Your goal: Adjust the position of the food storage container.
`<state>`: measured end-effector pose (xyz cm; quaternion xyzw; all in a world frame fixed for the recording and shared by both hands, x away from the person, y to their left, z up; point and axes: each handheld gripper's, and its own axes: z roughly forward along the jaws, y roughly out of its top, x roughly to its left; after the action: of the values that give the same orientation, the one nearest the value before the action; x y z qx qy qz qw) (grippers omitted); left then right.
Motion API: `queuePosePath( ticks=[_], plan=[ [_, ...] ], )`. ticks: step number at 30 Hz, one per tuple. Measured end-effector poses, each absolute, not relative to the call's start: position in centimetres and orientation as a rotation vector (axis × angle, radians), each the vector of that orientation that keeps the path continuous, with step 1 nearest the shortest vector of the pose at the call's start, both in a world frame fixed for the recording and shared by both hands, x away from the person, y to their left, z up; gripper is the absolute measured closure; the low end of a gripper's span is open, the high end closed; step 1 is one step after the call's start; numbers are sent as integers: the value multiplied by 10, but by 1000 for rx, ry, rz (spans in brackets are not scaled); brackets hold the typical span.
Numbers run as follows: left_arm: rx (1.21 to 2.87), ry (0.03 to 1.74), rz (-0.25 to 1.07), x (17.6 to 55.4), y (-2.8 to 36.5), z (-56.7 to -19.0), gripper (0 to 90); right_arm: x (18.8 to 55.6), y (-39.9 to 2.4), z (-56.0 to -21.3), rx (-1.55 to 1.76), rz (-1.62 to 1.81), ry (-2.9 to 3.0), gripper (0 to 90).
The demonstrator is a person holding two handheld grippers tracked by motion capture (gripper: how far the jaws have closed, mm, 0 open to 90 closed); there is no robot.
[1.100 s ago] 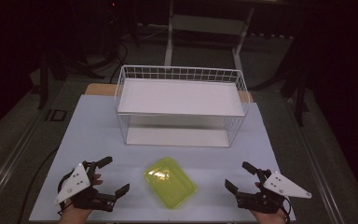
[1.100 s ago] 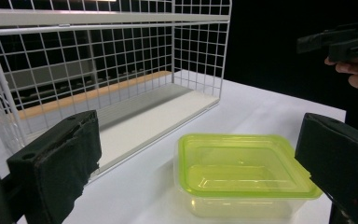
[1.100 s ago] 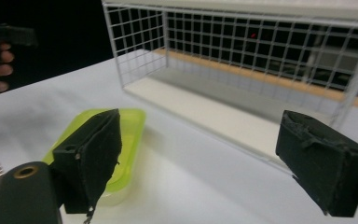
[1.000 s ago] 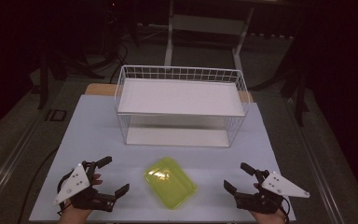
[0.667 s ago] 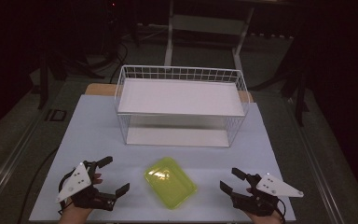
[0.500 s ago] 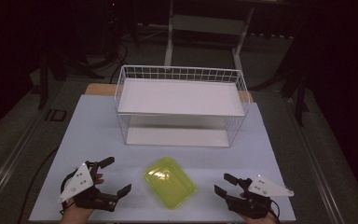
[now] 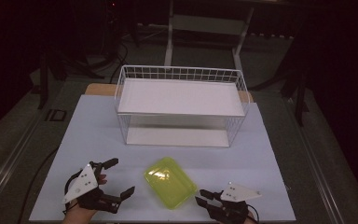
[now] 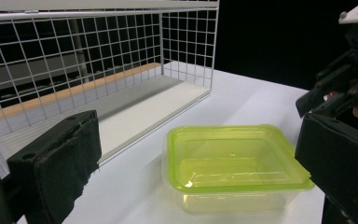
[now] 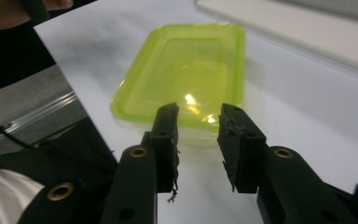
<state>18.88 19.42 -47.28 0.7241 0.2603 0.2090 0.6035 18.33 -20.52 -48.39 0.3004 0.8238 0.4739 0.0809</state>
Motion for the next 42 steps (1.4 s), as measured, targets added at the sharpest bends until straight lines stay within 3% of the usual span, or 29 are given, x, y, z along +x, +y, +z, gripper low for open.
queuePosePath(
  ticks=[6, 32, 42],
  plan=[
    [1676, 601, 480, 189, 194, -473, 8, 181, -192, -489, 856, 1353, 2509, 897],
    [1699, 583, 459, 189, 192, -476, 8, 223, -184, -502, 830, 1188, 2466, 899],
    [1698, 587, 451, 189, 192, -476, 8, 223, -186, -506, 840, 1198, 2487, 899]
  ],
)
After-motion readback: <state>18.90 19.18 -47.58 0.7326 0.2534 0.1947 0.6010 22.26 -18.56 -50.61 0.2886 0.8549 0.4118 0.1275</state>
